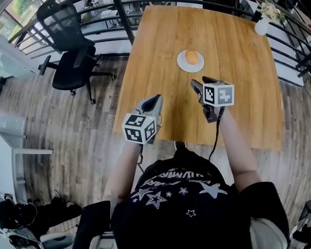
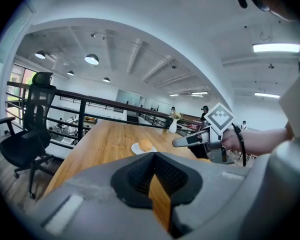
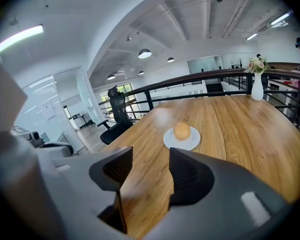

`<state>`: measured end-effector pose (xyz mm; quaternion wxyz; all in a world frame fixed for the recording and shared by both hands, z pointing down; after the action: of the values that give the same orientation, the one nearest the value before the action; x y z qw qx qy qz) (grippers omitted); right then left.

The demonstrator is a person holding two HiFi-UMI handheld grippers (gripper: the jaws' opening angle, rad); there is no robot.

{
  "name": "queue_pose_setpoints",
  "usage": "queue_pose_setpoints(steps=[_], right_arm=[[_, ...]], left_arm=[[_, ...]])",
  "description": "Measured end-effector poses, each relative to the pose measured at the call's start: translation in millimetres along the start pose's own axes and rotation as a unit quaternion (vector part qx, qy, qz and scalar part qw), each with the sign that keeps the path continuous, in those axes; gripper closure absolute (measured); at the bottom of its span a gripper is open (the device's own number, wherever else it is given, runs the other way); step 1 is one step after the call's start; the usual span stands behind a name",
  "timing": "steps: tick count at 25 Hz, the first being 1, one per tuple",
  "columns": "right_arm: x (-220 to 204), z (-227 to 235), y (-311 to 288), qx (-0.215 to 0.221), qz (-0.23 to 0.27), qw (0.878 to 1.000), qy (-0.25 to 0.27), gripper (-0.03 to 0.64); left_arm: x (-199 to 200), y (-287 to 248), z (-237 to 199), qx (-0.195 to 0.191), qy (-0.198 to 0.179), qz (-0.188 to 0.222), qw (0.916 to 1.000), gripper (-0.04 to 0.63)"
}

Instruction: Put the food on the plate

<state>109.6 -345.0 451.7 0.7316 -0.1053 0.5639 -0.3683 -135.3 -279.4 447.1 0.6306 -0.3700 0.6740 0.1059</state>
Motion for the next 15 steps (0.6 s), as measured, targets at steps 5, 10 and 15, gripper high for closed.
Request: queue_pose_setpoints(steps=[5, 10, 15], right_arm=[[-24, -14, 25, -0.009, 0.009, 1.0, -0.01, 0.428], [-51, -32, 52, -0.014, 0.018, 1.0, -0.015, 0.485], [-75, -51, 76, -0.01, 0.047, 0.999, -0.023, 0.551]], left_arm=[[-10, 25, 13, -0.009, -0.002, 0.002, 1.0, 0.594], [-22, 52, 27, -0.021, -0.004, 0.002, 0.9998, 0.594], [-35, 75, 37, -0.036, -0.006, 0.0, 0.9993, 0.594]])
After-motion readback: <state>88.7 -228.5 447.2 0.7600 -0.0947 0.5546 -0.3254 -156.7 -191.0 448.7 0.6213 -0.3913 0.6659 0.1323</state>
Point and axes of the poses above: the fingertips, and each gripper's own axes: y backward along the fingers, z to its right, x out of its top, the point moved 8 cm from there along y, backward along the fingers, and after that the axes turned 4 degrees about -y, right-handed, at the moved point
